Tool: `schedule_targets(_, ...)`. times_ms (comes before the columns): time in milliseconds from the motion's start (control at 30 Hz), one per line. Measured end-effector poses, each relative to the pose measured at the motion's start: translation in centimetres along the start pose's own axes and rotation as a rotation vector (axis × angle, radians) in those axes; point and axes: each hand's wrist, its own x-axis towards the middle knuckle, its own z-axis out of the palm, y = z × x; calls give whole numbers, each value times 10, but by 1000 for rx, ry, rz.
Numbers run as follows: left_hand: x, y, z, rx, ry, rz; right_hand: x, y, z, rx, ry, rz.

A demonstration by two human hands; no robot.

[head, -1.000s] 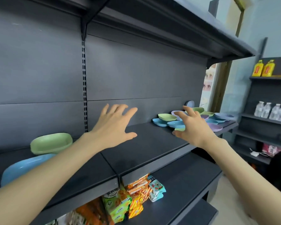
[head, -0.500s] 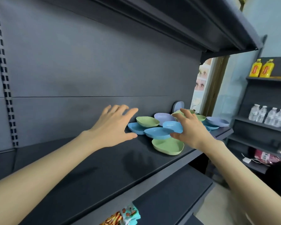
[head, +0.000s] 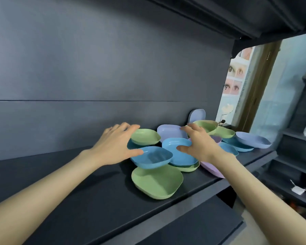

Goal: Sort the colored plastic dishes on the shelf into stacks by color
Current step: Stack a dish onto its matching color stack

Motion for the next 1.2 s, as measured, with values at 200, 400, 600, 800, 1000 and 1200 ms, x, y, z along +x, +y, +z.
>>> schedule_targets(200,31,11,36,-92,-41,-212,60,39,25,85,-112,-150)
schedule_targets(400,55,1,61,-239,-65,-420,111,51,49,206,-237,-189)
schedule_targets(600,87,-20,78,-378,-139,-512,150,51,62,318,-372,-174)
schedule_targets(800,97,-36,86,-482,-243,-551,167,47,77,369,-480,-182)
schedule_targets(1000,102,-38,94,-425,-198,-528,170,49,86,439,-497,-198)
schedule_targets(1200,95,-30,84,-519,-32,-508,163,46,78,561,-372,-232)
